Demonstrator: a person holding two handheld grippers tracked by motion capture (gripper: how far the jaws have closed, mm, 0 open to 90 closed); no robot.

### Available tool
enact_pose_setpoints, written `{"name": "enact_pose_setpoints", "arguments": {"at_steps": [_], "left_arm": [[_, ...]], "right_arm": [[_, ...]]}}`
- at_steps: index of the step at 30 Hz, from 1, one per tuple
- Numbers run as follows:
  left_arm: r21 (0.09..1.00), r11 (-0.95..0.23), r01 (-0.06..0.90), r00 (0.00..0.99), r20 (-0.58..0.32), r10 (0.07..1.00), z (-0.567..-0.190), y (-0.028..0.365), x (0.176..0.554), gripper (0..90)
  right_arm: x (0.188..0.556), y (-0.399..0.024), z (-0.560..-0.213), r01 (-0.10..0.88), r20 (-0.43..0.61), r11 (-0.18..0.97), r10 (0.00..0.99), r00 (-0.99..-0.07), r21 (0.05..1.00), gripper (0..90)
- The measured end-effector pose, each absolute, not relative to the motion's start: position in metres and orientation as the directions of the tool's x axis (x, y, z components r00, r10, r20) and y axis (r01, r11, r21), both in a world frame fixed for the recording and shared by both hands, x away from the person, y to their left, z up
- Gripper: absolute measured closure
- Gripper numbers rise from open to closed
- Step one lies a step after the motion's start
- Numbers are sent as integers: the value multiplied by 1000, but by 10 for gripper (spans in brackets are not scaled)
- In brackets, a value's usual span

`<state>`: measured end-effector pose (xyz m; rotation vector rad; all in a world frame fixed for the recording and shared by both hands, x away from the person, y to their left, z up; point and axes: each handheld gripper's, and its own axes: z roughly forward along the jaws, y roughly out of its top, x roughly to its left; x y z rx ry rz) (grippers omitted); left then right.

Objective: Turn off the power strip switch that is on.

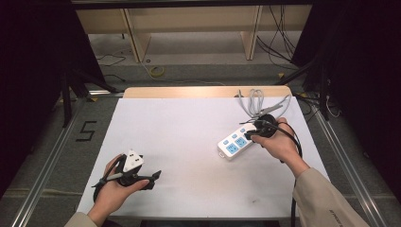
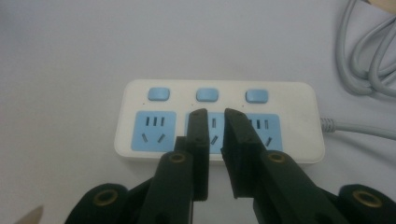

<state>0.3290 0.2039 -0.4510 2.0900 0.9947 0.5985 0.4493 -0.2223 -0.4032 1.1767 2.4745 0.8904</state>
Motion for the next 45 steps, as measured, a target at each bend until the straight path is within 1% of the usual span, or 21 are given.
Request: {"name": "enact_pose_setpoints", "arguments": {"at_steps": [9, 20, 29, 39, 45], "left_arm": [[779, -426, 459, 588, 93, 803, -451, 203, 329, 149], [777, -427, 462, 586, 94, 805, -451, 204, 329, 149], [777, -425, 465, 584, 93, 807, -451, 204, 329, 149], [776, -427, 464, 584, 94, 806, -451, 204, 329, 149], [776, -431, 460, 588, 98, 803, -451, 204, 328, 149]], "right_arm": [[436, -232, -404, 603, 46, 457, 771, -635, 654, 644], [412, -252, -413, 575, 54, 420, 774, -631, 702, 492], [390, -266, -423, 551, 47, 427, 759, -649, 717, 428], [363, -280, -434, 538, 70, 374, 770, -634, 756, 355], [350, -286, -437, 518, 74, 338, 780, -621, 785, 332]]}}
